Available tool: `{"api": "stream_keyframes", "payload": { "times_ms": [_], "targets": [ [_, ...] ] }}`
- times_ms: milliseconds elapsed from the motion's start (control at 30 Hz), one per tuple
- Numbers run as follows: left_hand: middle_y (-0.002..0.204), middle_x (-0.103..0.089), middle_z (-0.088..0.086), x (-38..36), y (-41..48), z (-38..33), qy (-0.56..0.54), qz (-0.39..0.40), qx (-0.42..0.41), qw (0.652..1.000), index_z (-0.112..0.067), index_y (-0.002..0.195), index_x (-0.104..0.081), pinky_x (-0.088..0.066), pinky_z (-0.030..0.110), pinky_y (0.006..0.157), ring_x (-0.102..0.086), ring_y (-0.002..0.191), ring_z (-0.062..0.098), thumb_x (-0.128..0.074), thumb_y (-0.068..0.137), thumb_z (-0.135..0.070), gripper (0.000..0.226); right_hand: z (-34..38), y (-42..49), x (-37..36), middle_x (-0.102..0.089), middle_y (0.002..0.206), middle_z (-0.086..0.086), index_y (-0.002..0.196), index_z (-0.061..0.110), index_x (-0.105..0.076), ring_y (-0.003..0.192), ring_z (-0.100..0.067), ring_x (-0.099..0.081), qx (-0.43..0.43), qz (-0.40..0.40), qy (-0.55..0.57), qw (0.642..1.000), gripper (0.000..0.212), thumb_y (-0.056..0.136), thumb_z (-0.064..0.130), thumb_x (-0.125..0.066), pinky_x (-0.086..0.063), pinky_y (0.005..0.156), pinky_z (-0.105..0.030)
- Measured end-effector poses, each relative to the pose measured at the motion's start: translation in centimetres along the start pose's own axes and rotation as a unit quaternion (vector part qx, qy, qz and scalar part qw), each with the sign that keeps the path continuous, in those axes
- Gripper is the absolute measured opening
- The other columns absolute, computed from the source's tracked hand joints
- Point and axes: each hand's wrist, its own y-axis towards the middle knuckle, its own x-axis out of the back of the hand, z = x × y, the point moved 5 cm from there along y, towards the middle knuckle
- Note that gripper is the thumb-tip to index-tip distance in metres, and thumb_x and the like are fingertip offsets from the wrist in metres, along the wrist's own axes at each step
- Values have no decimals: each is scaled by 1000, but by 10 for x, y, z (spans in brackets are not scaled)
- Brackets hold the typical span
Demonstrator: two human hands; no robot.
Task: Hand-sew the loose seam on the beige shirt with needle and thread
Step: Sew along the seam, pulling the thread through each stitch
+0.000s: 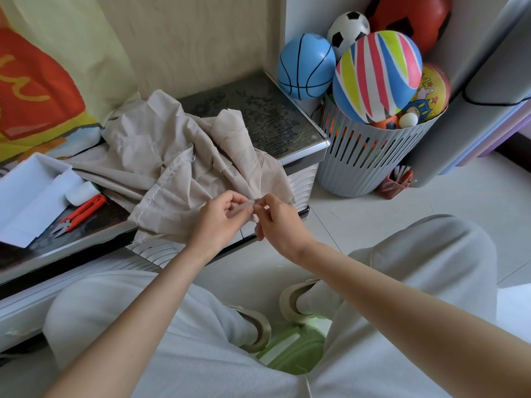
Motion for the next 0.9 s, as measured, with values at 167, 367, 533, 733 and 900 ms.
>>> {"api": "stream_keyframes", "payload": {
  "times_ms": [167,367,533,733,900],
  "targets": [
    [70,-66,-5,3,-1,-2,11,-32,-22,999,-10,82,-67,-43,9,65,-58,64,-4,-63,90,-13,9,4,2,-1,-61,60,6,94,18,-45,63,-11,-55,8,22,15,1000,12,102,22,-36,-40,55,-19],
    [76,-68,0,11,4,7,43,-81,-4,996,-18,79,-65,-48,28,72,-60,72,10,-63,89,-19,10,-2,-7,0,-62,73,8,105,17,-49,61,-3,-51,25,33,5,999,19,101,13,-31,-40,56,-11],
    [71,-67,4,6,1,5,24,-73,3,997,-16,78,-65,-45,28,68,-57,69,12,-63,89,-17,11,5,-8,4,-64,75,5,101,14,-50,55,-5,-53,35,18,49,998,15,99,8,-37,-46,59,-19],
    [72,-68,5,0,-4,-4,-19,-42,-12,999,-11,81,-65,-46,16,66,-60,67,7,-60,90,-9,11,11,-8,4,-65,74,5,91,13,-47,56,-7,-61,28,8,102,994,12,99,7,-40,-54,65,-34],
    [73,-69,5,1,-7,-6,-18,-38,-23,999,-11,82,-68,-45,15,66,-58,65,4,-62,89,-15,10,9,-12,0,-68,73,2,87,12,-47,60,-13,-65,6,17,122,992,11,98,12,-46,-52,62,-30]
  ]
}}
